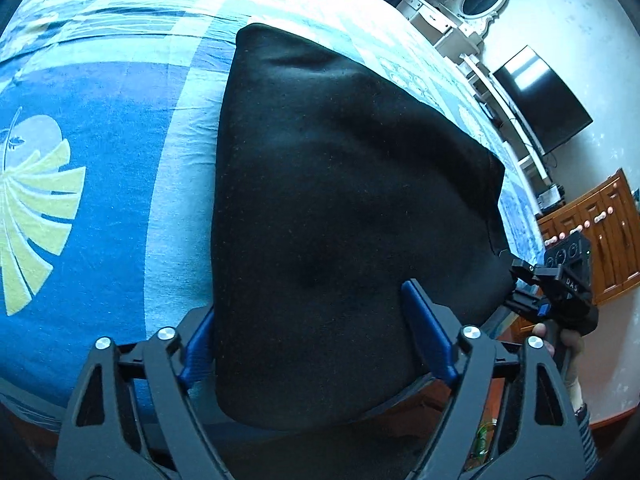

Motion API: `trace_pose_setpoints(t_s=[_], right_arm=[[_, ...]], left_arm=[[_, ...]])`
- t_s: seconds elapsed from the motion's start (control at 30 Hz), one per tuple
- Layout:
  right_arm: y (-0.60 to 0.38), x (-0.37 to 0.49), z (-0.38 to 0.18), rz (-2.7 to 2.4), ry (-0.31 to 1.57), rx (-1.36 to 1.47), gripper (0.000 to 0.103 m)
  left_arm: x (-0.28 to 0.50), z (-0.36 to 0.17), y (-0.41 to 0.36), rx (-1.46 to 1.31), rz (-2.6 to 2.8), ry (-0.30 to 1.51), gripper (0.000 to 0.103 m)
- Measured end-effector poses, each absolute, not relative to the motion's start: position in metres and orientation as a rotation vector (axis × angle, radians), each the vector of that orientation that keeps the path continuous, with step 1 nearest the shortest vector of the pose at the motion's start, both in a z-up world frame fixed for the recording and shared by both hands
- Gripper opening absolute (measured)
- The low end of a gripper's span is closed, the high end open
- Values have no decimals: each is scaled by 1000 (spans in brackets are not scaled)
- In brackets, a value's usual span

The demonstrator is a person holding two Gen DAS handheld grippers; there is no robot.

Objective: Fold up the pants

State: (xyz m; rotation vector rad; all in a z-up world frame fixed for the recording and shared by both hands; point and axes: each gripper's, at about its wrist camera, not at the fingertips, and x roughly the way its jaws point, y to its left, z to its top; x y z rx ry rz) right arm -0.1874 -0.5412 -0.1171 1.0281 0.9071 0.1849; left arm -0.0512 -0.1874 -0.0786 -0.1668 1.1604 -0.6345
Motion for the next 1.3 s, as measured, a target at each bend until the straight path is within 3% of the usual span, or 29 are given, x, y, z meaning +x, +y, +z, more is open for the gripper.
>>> trace_pose_setpoints(t_s=[0.2,0.57,1.3], right_arm=[[-533,-183,-113,185,897,1019,43],[-520,-172,-105,197,894,993,42],[-444,-110,-105,353,964,935,42]], left_arm=[[-49,-72,-179,-178,-591,1173,59],[-53,-63,-175,-133,-570,1128,46],[-55,-51,-97,-191,-399,1070,44]])
